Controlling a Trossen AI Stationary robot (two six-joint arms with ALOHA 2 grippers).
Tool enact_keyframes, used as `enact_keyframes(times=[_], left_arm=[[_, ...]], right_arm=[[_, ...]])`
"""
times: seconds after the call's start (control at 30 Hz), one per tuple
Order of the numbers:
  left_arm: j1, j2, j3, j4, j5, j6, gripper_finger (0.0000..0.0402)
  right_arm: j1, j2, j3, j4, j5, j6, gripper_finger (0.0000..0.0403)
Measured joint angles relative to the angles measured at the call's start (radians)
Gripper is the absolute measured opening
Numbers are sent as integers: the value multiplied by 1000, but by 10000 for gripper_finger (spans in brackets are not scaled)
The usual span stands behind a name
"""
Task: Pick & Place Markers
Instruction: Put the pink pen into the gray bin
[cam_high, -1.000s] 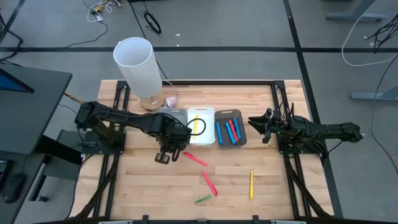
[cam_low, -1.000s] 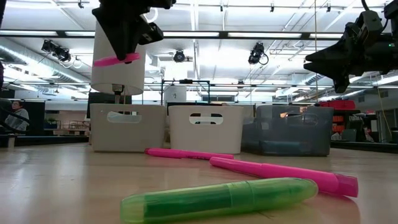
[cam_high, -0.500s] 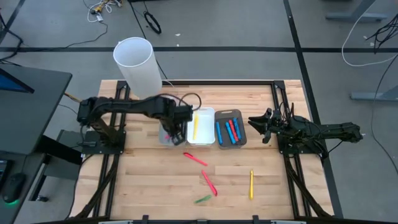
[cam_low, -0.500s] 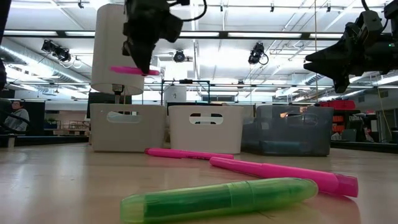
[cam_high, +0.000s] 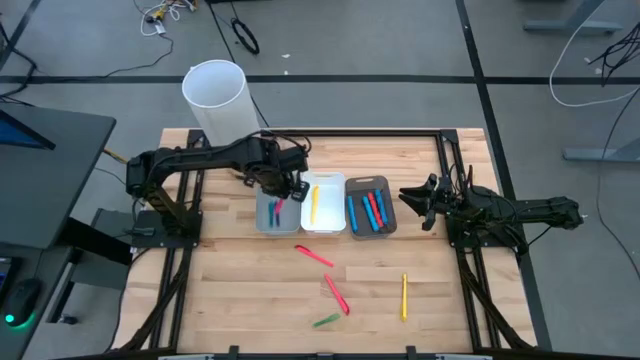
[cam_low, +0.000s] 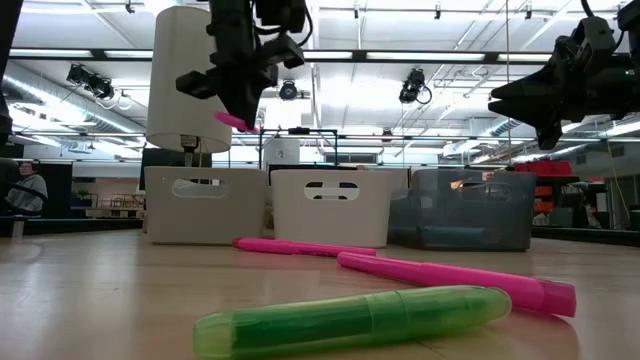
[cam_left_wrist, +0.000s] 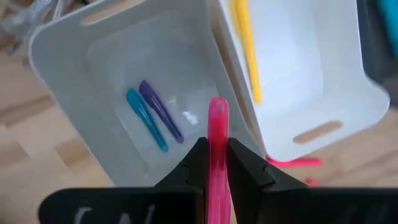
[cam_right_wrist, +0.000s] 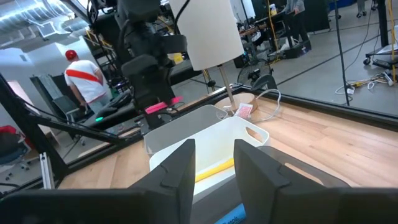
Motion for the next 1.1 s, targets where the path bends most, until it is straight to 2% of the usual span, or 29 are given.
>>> enact_keyframes(times=[0.2,0.37,0.53,1.0,1.1], left_arm=[[6,0,0,-3,-62,-201,39],[6,0,0,-24,-104,-279,39],[6,0,-3,-20,-106,-287,39],[22,5,-160,169,-112,-306,39],[22,12,-197,206,-85,-306,39]], right_arm=[[0,0,0,0,0,0,111],[0,0,0,0,0,0,111],[0,0,0,0,0,0,111],[0,0,0,0,0,0,111],[0,0,0,0,0,0,111]])
